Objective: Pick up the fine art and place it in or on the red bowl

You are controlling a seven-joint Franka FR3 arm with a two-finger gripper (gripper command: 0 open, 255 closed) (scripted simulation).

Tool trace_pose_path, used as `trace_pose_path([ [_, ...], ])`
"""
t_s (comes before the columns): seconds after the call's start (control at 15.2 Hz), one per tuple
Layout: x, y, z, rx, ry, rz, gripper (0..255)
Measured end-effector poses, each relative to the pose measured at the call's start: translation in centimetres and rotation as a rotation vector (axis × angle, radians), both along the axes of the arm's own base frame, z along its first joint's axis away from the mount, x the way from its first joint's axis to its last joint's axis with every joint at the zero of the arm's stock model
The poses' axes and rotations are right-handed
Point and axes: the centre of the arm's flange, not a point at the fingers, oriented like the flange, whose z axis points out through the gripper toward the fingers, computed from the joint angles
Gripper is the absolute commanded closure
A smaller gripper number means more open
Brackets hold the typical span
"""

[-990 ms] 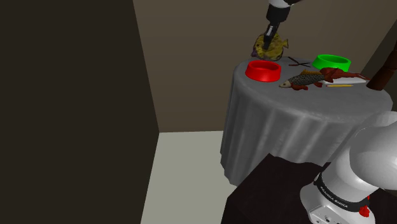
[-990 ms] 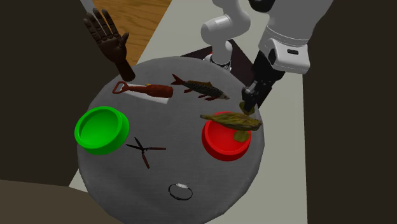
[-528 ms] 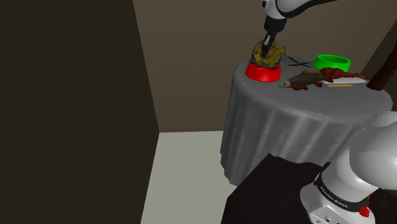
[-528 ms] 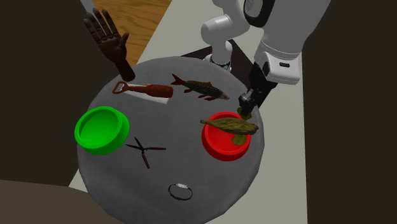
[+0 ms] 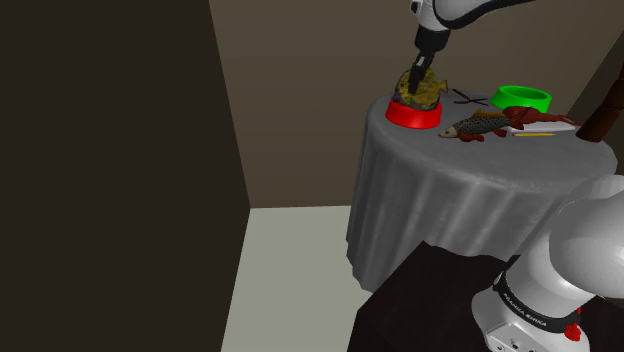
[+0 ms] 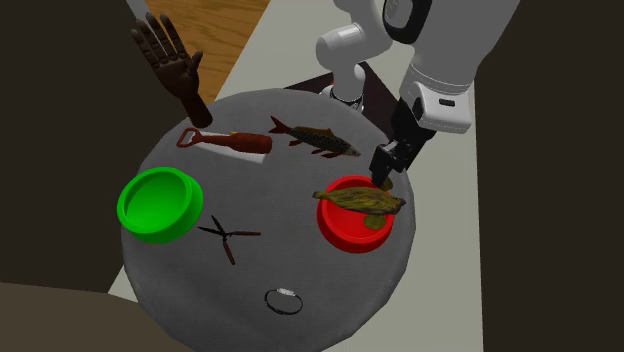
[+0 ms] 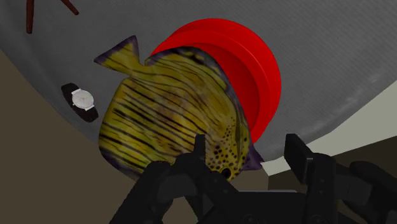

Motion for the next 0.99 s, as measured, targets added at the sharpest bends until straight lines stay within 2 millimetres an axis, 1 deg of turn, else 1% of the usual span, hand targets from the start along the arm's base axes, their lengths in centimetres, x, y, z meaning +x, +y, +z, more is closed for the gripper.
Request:
trace_pose_path([
  [0.26,0.0,0.0,0.0,0.000,0.000,0.000,0],
  [0.4,-0.3,0.4,1.6,-0.001,-0.001,0.000,0],
  [0.53,-0.6,1.0,3.7,-0.001,-0.002,0.000,0],
  [0.59,-0.8,1.2,4.2,0.000,-0.001,0.000,0],
  [0.73,-0.9,1.2,4.6,0.000,-0.001,0.000,0],
  [0.99,-0.9,1.3,4.7,0.000,0.000,0.000,0],
])
